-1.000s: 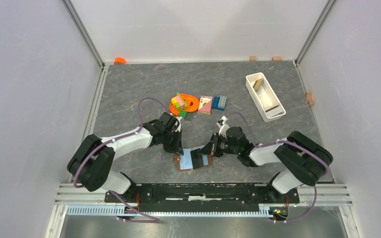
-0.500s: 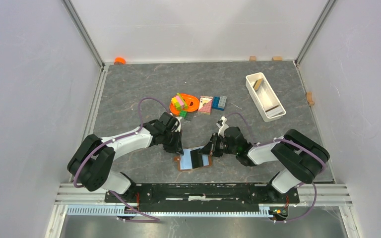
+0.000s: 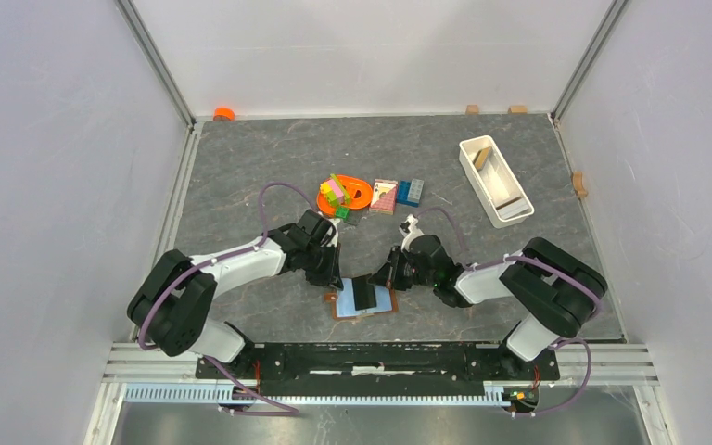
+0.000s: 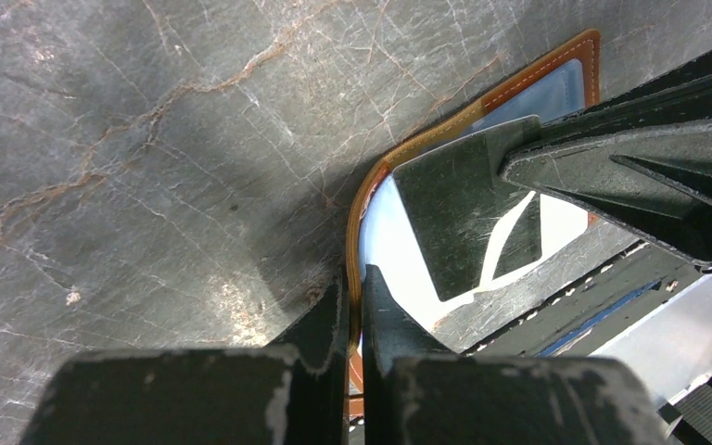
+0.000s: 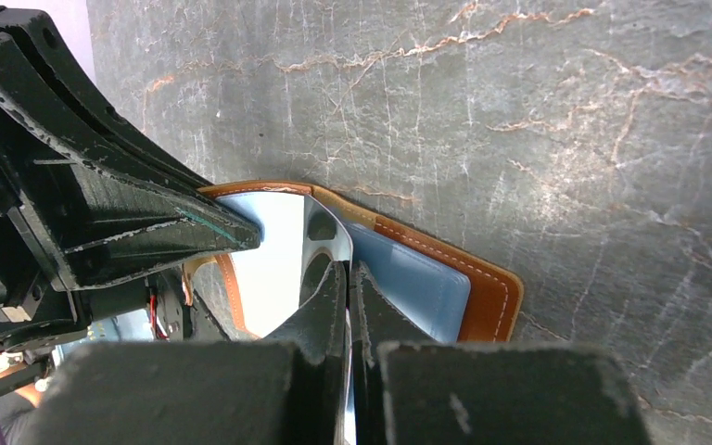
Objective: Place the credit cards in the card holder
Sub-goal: Insert the credit card into the card holder.
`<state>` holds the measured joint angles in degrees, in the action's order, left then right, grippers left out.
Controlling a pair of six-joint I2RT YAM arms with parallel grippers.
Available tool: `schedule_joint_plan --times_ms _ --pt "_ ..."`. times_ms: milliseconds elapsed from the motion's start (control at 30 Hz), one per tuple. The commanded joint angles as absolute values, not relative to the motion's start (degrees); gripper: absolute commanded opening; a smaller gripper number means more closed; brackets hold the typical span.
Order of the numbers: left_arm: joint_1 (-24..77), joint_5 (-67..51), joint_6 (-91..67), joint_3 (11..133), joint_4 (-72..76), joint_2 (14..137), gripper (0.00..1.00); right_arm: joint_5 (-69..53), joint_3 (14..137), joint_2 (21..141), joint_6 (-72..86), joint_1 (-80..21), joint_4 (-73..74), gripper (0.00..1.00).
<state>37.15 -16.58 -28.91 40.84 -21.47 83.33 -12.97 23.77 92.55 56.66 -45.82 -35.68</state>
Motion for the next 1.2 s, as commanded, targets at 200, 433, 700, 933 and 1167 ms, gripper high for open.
schedule_joint_plan --times_ms 200,433,700,933,1167 --pt "37.35 -15.98 -30.29 40.58 -18.97 83.97 0.03 -7.59 24.55 94.32 53.15 -47.21 -30.33 0.00" --pt "37.36 -13.59 -31.35 40.17 -20.20 81.53 0.41 -6.05 24.22 92.53 52.43 -47.22 -28.61 0.00" --pt "37.35 -13.19 -35.37 36.25 -20.86 77.12 0.58 -5.52 24.35 92.16 52.12 -47.20 -28.04 0.00" --pt "37.51 -13.87 -41.30 30.01 -16.11 74.08 0.53 -5.39 24.43 92.16 51.90 -47.23 -27.95 0.00" --pt "38.06 -12.09 -42.20 28.65 -12.17 77.36 0.27 -4.38 24.26 88.15 51.07 -47.21 -25.44 0.00"
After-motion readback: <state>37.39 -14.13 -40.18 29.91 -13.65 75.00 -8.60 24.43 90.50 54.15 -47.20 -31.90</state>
